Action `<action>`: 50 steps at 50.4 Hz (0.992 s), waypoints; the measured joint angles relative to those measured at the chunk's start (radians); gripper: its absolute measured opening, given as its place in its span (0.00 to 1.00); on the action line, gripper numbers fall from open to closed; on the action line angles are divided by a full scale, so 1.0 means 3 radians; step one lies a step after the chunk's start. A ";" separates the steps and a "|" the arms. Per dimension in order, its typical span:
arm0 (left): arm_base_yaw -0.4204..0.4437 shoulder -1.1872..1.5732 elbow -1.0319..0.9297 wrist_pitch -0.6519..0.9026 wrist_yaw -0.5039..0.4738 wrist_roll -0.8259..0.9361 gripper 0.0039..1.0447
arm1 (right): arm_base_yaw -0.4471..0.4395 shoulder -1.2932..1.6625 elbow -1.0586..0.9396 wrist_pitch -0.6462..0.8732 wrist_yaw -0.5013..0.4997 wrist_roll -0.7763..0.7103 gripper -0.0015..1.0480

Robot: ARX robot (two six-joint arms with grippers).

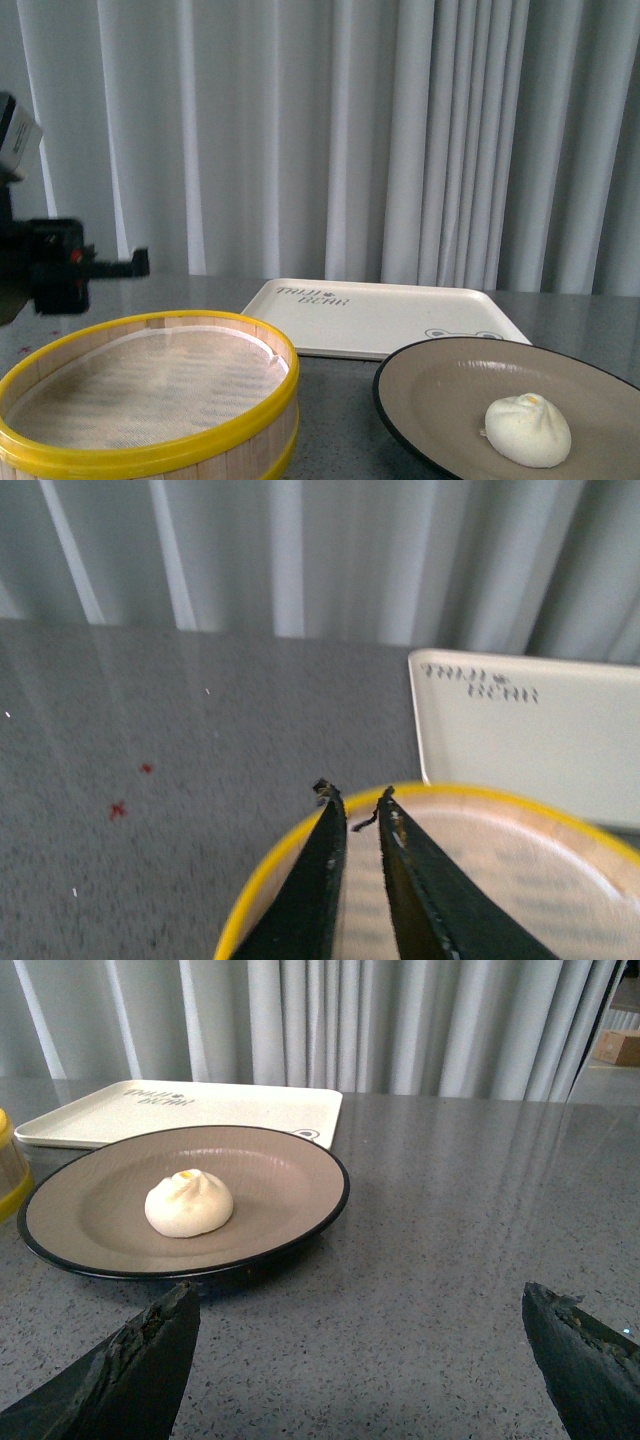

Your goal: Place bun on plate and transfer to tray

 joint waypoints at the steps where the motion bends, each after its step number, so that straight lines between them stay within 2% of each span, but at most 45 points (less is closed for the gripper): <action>1: 0.0010 -0.0046 -0.0097 0.0029 0.0042 0.0004 0.10 | 0.0000 0.0000 0.0000 0.0000 0.0000 0.0000 0.92; 3: 0.0031 -0.0135 -0.0271 0.0078 0.0092 0.0010 0.03 | 0.0000 0.0000 0.0000 0.0000 0.0000 0.0000 0.92; 25: 0.0373 -0.1132 -0.1488 0.0296 0.0458 0.0037 0.04 | 0.0000 0.0000 0.0000 0.0000 0.0001 0.0000 0.92; 35: 0.0488 -0.1575 -0.1809 0.0175 0.0543 0.0037 0.04 | 0.0000 0.0000 0.0000 0.0000 0.0000 0.0000 0.92; 38: 0.0646 -0.1754 -0.1904 0.0085 0.0772 0.0038 0.04 | 0.0000 0.0000 0.0000 0.0000 0.0000 0.0000 0.92; 47: 0.0736 -0.2253 -0.2104 -0.0217 0.0787 0.0037 0.04 | 0.0000 0.0000 0.0000 0.0000 -0.0001 0.0000 0.92; 50: 0.0736 -0.2286 -0.2220 -0.0079 0.0791 0.0038 0.04 | 0.0000 0.0000 0.0000 0.0000 0.0000 0.0000 0.92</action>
